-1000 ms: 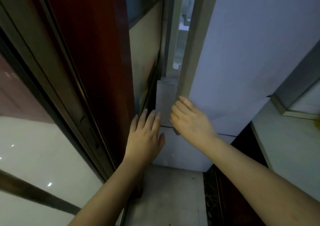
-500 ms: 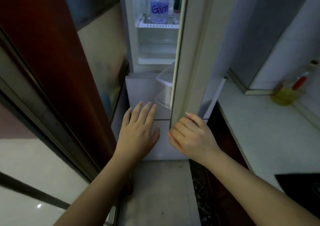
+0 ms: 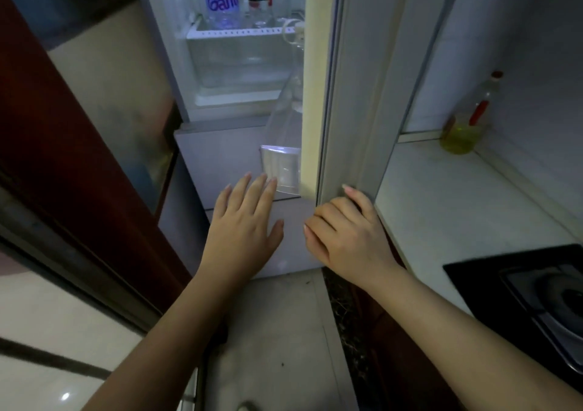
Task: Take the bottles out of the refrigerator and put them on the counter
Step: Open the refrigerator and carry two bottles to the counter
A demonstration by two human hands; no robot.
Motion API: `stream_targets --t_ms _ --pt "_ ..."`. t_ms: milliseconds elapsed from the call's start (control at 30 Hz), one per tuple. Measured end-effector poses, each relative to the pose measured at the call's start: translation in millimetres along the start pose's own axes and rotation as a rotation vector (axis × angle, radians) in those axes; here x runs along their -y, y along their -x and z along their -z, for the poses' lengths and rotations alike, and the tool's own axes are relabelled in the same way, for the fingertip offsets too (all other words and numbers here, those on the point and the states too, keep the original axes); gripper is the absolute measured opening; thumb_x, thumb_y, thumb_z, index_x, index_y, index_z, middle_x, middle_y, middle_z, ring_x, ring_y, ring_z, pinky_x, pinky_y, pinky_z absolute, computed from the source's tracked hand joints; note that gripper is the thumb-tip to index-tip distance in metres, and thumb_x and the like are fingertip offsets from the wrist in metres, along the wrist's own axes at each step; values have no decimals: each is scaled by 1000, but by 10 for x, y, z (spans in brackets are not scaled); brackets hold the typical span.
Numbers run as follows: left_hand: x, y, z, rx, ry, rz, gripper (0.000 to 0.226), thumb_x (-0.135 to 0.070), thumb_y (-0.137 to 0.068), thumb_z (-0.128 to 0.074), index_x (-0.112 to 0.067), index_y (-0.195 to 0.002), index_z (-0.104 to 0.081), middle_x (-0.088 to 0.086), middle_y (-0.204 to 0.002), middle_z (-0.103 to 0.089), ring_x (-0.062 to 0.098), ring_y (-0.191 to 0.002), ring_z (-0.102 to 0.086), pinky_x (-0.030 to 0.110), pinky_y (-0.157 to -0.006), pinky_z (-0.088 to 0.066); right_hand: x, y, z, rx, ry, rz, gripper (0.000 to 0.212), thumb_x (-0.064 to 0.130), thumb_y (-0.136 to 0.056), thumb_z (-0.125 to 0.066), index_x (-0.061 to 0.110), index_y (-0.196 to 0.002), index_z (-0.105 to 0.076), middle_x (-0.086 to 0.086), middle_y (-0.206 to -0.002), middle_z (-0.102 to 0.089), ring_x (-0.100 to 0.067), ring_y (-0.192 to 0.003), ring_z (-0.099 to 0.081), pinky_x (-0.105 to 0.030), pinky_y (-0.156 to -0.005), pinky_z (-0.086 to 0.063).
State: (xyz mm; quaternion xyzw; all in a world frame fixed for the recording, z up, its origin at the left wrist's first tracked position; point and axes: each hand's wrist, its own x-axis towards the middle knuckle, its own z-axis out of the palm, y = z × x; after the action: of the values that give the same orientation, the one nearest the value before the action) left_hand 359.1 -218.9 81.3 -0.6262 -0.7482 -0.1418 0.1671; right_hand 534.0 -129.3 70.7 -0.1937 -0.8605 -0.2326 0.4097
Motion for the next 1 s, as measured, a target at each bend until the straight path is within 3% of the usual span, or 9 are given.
stream_targets --t_ms 167,367,467,667,767,1000 --pt "-260 -41 35 -37 15 -68 65 -37 -90 -59 -6 -145 -42 14 -148 -46 33 -140 -39 51 -113 -33 -143 72 154 11 16 -94 22 24 -95 -51 15 -92 -71 -2 -86 -67 -21 -82 -63 -37 -107 -36" --pt "-420 -75 112 -78 48 -86 64 -36 -90 -56 -5 -144 -42 14 -146 -49 33 -138 -42 51 -112 -34 -112 221 220 -34 21 -395 36 29 -96 -49 12 -126 -60 -2 -100 -67 -22 -95 -59 -40 -111 -28" --pt "-443 -88 130 -93 32 -97 64 -37 -89 -55 -3 -143 -45 15 -144 -50 34 -137 -44 52 -111 -35 -105 169 174 -21 -55 -311 36 26 -94 -52 13 -128 -56 -4 -113 -64 -23 -109 -54 -39 -111 -27" --pt "-466 -126 65 -45 -35 -119 66 -34 -87 -67 -3 -141 -48 16 -143 -52 34 -135 -46 52 -110 -38 -303 -235 -53 286 12 -217 49 26 -97 -50 9 -142 -49 -11 -148 -47 -28 -138 -43 -43 -118 -21" --pt "-459 -192 49 -24 -36 -104 66 -33 -87 -68 -3 -141 -47 17 -143 -51 34 -135 -46 52 -109 -38 -417 -264 -101 434 92 -250 53 32 -102 -36 8 -149 -37 -8 -152 -42 -27 -135 -44 -42 -118 -20" --pt "-460 -303 17 5 -24 -81 66 -36 -90 -62 -3 -144 -43 16 -146 -48 34 -138 -42 51 -111 -35 -633 -116 -25 373 221 -318 49 33 -99 -44 7 -141 -47 -8 -136 -55 -30 -108 -57 -45 -106 -37"
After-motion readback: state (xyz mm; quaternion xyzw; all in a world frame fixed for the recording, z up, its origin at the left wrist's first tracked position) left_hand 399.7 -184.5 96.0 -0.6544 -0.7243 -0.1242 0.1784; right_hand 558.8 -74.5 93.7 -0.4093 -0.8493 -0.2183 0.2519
